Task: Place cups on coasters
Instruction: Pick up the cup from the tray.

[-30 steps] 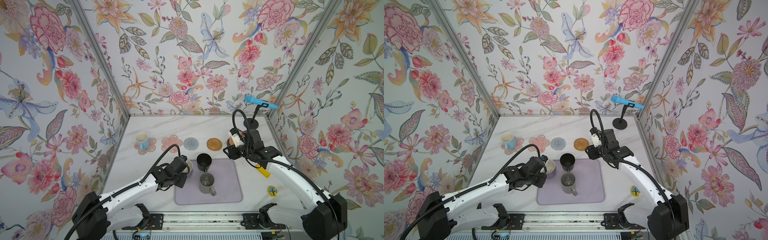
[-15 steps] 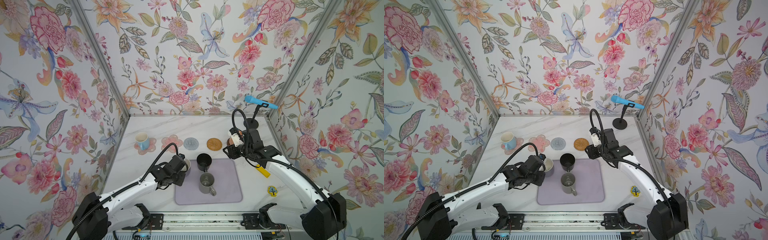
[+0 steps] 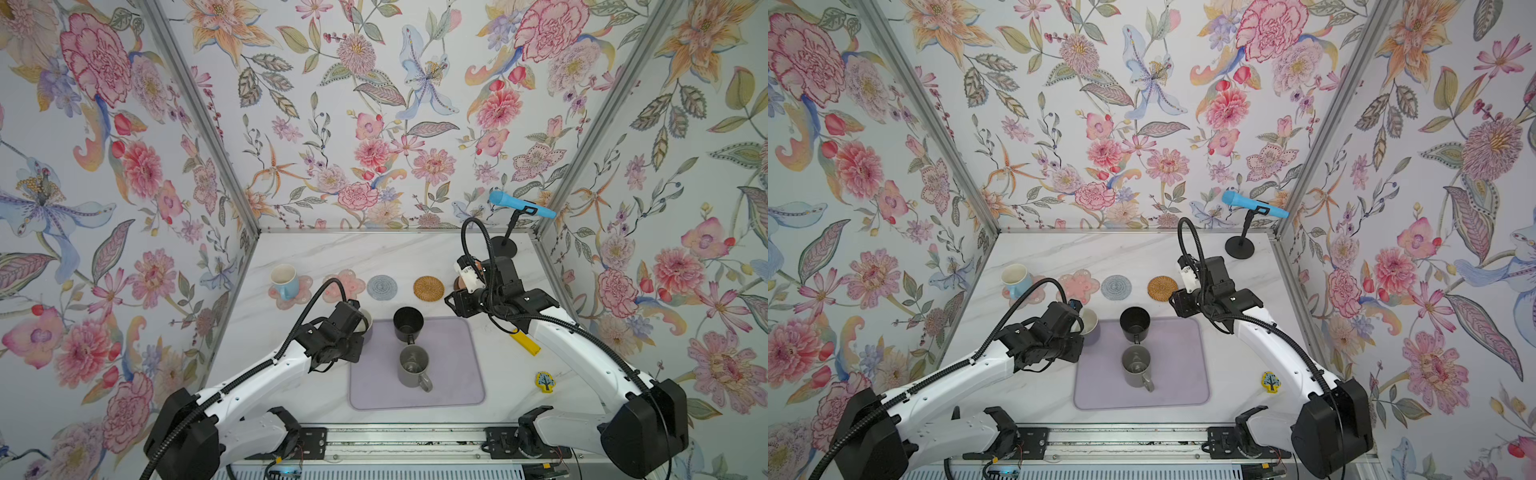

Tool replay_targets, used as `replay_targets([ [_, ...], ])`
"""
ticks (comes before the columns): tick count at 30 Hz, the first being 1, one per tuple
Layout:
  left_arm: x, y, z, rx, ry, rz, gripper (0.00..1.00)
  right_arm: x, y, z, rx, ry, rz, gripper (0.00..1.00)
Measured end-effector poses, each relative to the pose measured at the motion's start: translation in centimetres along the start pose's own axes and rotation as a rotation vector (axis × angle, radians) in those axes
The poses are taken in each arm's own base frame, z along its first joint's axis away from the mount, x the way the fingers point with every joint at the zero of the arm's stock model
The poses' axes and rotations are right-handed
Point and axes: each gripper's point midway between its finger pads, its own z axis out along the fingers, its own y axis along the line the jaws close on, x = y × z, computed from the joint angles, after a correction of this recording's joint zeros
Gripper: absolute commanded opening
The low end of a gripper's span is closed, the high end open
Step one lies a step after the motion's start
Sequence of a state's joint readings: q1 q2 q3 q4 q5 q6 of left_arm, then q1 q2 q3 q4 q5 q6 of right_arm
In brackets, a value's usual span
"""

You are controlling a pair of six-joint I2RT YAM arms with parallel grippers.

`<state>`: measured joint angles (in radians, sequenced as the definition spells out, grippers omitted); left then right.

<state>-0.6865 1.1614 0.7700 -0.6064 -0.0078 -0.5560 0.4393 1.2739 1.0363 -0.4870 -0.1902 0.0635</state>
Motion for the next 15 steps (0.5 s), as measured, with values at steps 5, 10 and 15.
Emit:
replay_targets([
  [5,-1.0,0.7,-0.2,-0.013,-0.014,-0.013,0.0,-0.3,0.1,-0.2,-0.001,-0.008,-0.002,0.57],
  [10,-1.4,0.9,0.0,-0.021,-0.01,-0.009,0.0,-0.4,0.1,-0.2,-0.001,-0.009,-0.002,0.57],
  [15,-1.8,1.4,0.2,-0.033,-0.003,-0.012,0.0,-0.6,0.1,-0.3,-0.001,-0.015,-0.003,0.57],
])
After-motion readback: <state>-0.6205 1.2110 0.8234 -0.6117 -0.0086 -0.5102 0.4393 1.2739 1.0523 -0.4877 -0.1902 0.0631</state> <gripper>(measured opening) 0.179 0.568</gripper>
